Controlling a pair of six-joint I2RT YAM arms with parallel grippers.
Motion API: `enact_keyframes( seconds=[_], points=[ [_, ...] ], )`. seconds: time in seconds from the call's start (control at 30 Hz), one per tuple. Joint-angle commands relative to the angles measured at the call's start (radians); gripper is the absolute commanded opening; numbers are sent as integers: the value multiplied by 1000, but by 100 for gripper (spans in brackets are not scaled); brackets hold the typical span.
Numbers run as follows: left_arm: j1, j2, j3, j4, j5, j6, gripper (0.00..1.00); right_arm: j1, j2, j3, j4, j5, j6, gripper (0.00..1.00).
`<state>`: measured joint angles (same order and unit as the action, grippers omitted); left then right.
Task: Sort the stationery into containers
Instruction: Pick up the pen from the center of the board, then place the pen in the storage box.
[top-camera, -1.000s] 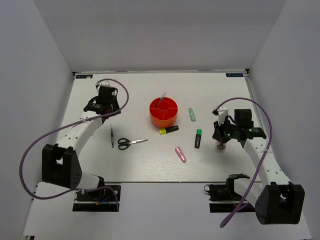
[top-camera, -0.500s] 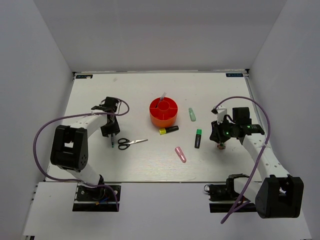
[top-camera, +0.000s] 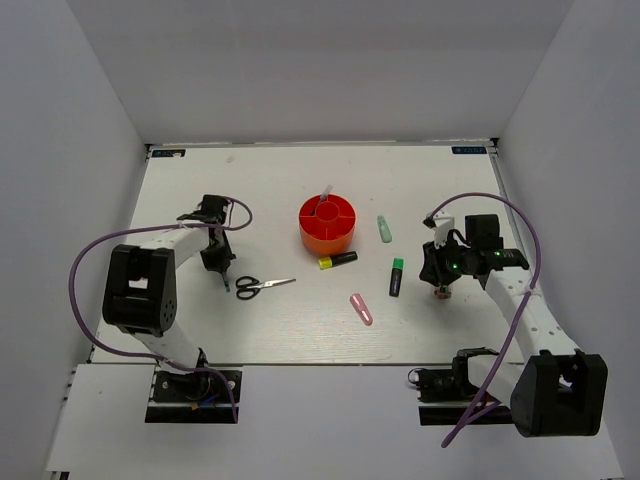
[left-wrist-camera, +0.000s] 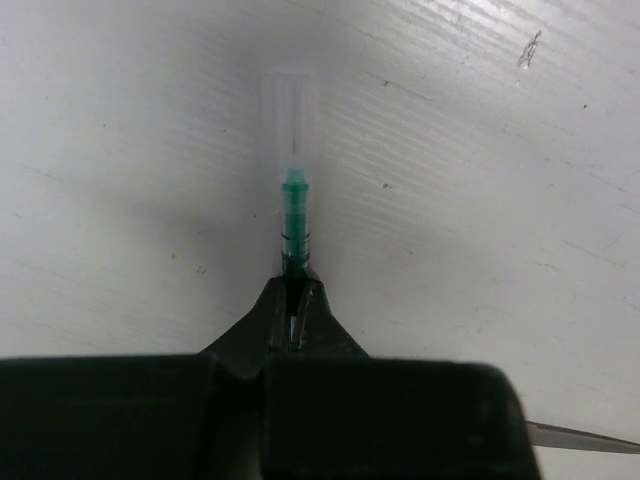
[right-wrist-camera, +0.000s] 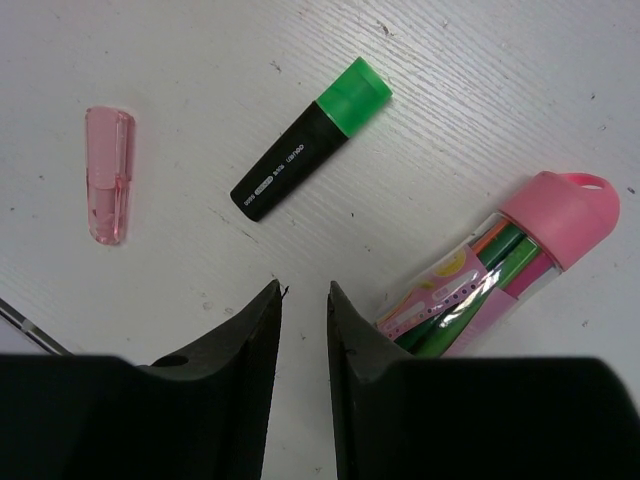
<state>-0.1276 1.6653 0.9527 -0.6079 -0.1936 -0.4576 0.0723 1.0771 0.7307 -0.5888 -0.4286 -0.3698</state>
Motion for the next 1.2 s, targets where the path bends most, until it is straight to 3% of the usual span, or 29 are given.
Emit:
enact_keyframes(
  seconds=[0.0, 0.07, 0.1, 0.23, 0.33, 0.4, 0.47, 0.63, 0.83, 1.17],
  points=[
    [5, 16, -34, 26, 69, 8, 0, -3, -23, 27, -3, -4, 6, 29],
    [-29, -40, -22, 43, 94, 22, 0, -5, -23, 24, 3, -6, 5, 40],
    [-41, -80, 12, 57, 103, 39, 0, -3, -23, 26, 4, -9, 5, 55],
    [-127, -186, 73, 132, 178, 91, 0, -3, -11, 33, -3, -13, 0, 57],
    [-171, -217, 101, 299, 269, 141, 0, -5, -20, 30, -6, -18, -6, 45],
    [-202, -223, 63, 527, 361, 192, 0, -3, -20, 24, 0, -21, -6, 24],
    [-230, -217, 23, 732, 358, 243, 0, -3, -32, 21, 0, -25, -6, 6],
    [-268, -119, 116, 809, 394, 289, 0, -3, -39, 15, 10, -21, -9, 3],
    [-311, -10, 133, 1061, 405, 326, 0, -6, -32, 13, 17, -21, -9, 3],
    [-343, 113, 215, 1114, 375, 329, 0, -3, -29, 9, 17, -9, -18, 3]
  ],
)
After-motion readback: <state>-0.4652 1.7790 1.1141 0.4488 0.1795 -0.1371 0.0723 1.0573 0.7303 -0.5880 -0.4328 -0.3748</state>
